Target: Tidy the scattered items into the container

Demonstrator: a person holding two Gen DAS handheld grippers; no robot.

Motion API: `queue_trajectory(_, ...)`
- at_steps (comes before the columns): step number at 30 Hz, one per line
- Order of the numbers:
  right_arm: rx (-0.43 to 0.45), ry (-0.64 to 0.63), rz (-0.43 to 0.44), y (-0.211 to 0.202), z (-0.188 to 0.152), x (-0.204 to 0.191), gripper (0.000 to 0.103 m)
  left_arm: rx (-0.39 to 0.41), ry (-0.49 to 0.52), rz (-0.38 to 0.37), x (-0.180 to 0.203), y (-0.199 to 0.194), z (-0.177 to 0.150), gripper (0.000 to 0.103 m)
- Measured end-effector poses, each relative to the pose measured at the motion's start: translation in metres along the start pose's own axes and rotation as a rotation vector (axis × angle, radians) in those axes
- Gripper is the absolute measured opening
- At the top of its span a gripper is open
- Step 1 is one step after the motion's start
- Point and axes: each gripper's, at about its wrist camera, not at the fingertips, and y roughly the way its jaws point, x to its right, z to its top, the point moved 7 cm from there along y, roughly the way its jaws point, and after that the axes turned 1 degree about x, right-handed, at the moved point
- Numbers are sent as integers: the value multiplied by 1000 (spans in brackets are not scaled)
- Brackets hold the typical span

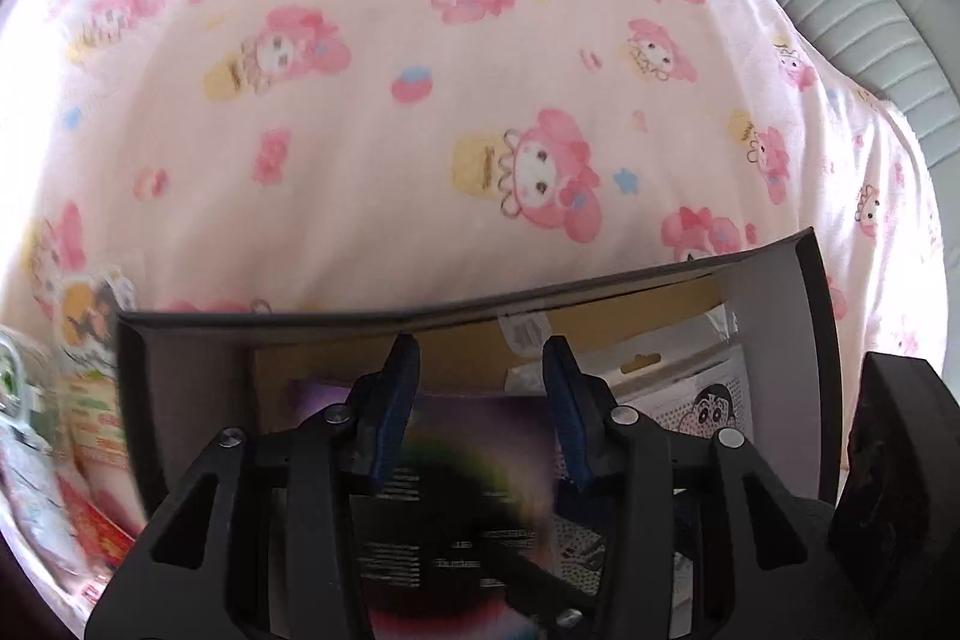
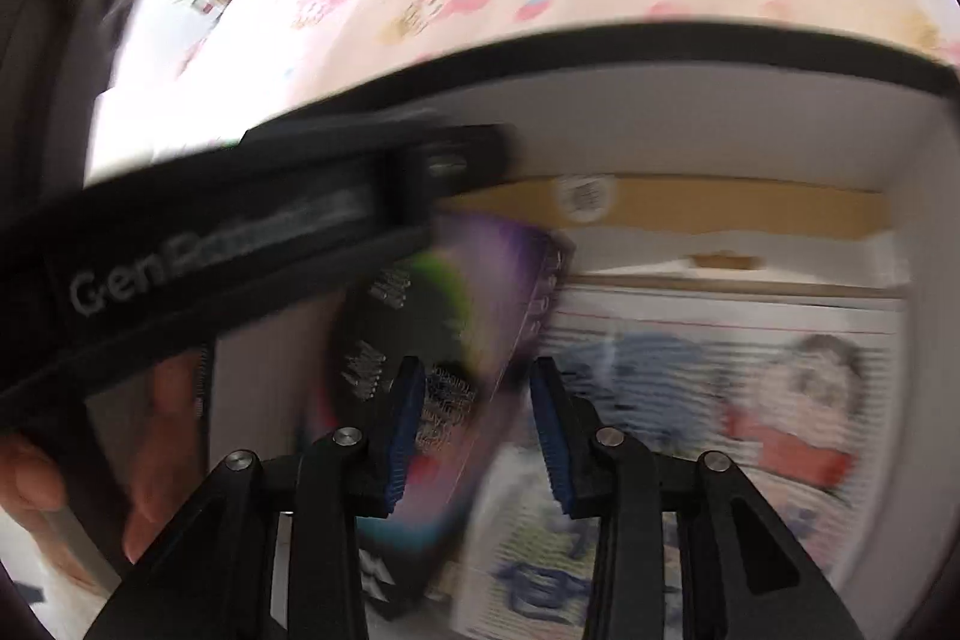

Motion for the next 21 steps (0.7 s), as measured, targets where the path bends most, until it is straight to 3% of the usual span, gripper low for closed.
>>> queue_trajectory(2, -6, -32, 23, 2, 3, -8, 34, -18, -9, 44, -12, 5, -5, 43)
queue_trajectory(4, -21, -32, 61, 2, 5, -12, 34, -24, -39, 40, -20, 4, -8, 44)
queue_trajectory(8, 21, -15, -48, -10, 9, 3, 34, -77, -61, -36, -15, 3, -20, 44)
queue_trajectory(11, 51, -2, -101, -24, 7, 15, 34, -66, -37, -29, -13, 2, -23, 45)
queue_trajectory(14, 73, -3, -171, -33, 7, 26, 34, -53, -88, -65, -17, -5, -21, 45)
queue_trajectory(17, 85, 2, -228, -37, 10, 35, 34, -7, -75, -109, -13, -14, -20, 45)
queue_trajectory(21, 76, 17, -265, -34, 13, 42, 34, -48, -104, -191, -9, -4, -19, 44)
